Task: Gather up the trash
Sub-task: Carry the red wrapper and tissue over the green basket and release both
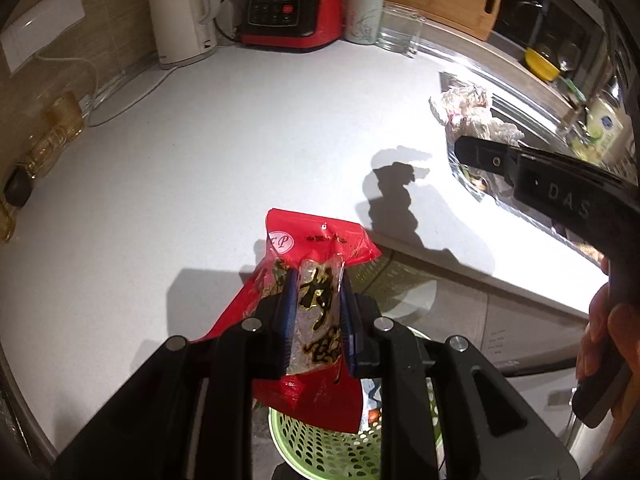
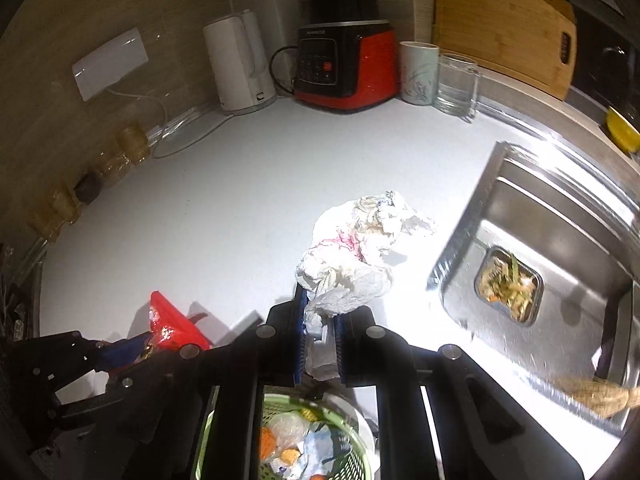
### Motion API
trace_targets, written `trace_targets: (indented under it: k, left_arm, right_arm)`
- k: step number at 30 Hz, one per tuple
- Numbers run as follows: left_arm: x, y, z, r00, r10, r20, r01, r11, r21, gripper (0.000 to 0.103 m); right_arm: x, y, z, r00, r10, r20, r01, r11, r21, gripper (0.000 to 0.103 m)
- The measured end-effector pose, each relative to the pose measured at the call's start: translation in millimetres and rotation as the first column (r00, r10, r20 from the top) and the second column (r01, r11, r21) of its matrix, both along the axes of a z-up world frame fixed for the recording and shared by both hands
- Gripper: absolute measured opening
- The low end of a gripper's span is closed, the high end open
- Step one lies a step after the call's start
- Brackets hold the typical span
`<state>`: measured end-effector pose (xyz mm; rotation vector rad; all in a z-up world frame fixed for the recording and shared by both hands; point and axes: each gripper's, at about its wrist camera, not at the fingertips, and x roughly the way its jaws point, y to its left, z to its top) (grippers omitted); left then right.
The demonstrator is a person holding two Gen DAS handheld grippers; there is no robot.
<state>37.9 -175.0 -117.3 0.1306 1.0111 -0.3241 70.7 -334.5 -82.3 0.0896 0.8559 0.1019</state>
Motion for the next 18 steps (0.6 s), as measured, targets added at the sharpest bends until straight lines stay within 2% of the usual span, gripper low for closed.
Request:
trace_targets:
  k: [5,10,15,18]
  left_arm:
    - [-43,-9,1,0.987,-0.159,-0.027,0.158,0.987,-0.025,0.020]
    - [-79,-19,-9,0.953,-0.296,-0.058,0.295,0.955,-0.020,0.020]
    - [-104,-35,-35,0.908,-0.401,-0.121,0.400,0.916,-0.031,0.020]
    - [-109,-46,-60,0.887,-0.438,-0.143,0.443,0.896,0.000,0.020]
  right_arm:
    - [-71,6,-4,0.996,-0.086,-0.009,0.086,0.996,0.022,0.013]
    - [-135,11,-10,0.984,-0.175,-0.032,0.176,0.984,0.036,0.013]
    - [-183,6,-24,0.959,-0.273,-0.068,0.277,0.959,0.055,0.013]
    - [-203,3,-33,0.944,-0.317,-0.091,0.323,0.945,0.060,0.013]
